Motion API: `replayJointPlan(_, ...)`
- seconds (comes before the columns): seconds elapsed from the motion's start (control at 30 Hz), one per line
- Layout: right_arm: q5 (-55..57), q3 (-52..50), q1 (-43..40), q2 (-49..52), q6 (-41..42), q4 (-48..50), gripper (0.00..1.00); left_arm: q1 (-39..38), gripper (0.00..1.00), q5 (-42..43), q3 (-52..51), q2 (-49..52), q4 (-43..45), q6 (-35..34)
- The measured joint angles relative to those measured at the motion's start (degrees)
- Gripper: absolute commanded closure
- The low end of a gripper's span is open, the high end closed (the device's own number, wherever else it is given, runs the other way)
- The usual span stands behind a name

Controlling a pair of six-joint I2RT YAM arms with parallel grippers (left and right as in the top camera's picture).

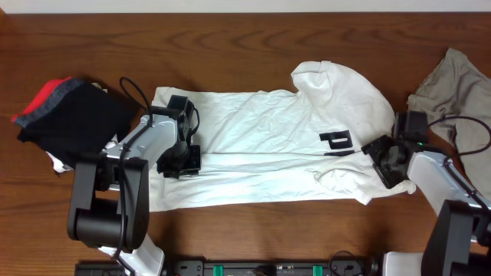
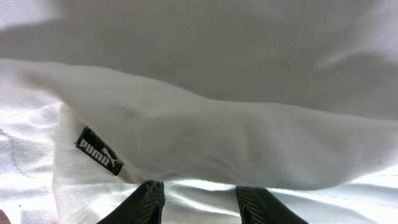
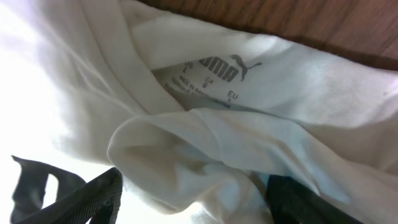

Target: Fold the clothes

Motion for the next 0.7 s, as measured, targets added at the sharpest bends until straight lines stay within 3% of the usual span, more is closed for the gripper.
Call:
replayJointPlan(0.27,-7.65,-2.58,-4.17,-1.4,2.43,5.4,0.25,0.0,0.59,-0.02,-0.04,0.0,0.02,0.0)
replayJointPlan(0.5,-24.35,-6.99,-6.84,-1.16,3.52,14.62,0.25,0.0,0.59,-0.02,-0.11,-0.02,0.02,0.0)
replayJointPlan(0.7,-39.82,-8.9,-6.73,1.57,4.2,12.87,0.25,0.0,0.59,-0.02,-0.15,-0.07,0.04,-0.11)
